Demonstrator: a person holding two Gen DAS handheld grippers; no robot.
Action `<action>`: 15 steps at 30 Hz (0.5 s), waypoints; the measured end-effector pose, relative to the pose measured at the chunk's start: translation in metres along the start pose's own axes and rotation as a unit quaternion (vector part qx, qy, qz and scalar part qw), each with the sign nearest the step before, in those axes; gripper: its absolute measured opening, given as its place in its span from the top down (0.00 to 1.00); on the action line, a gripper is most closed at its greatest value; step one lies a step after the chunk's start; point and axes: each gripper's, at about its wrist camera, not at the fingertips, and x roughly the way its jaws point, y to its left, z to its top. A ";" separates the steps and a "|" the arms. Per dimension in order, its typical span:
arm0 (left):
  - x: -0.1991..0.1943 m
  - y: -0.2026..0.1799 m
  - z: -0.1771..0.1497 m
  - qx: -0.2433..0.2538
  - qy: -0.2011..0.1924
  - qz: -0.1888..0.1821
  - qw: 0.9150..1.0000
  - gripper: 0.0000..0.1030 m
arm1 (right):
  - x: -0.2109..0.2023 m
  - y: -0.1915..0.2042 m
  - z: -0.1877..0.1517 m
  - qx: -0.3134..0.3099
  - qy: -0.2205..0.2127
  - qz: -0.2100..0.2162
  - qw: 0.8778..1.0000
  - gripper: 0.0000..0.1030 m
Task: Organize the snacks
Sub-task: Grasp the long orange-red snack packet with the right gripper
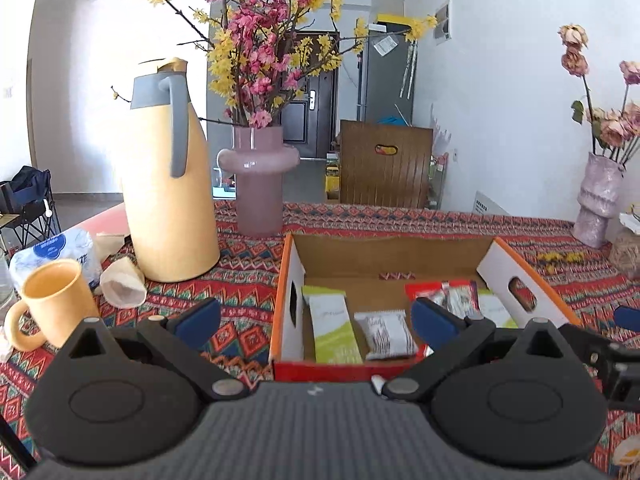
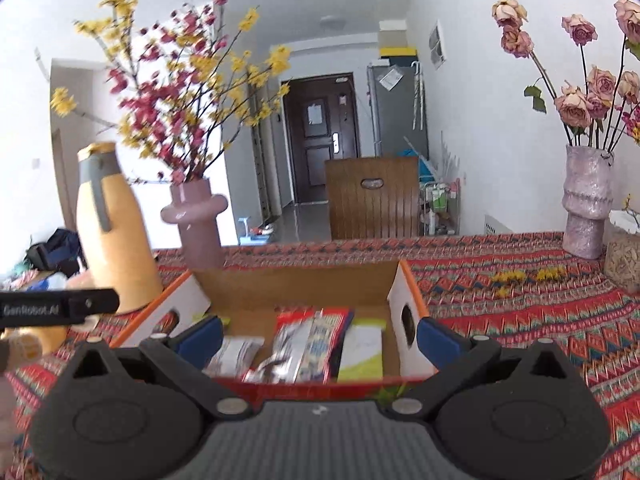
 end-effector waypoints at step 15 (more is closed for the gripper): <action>-0.044 0.024 -0.044 -0.015 0.019 0.007 1.000 0.00 | -0.040 0.006 -0.053 0.018 0.044 0.019 0.999 0.00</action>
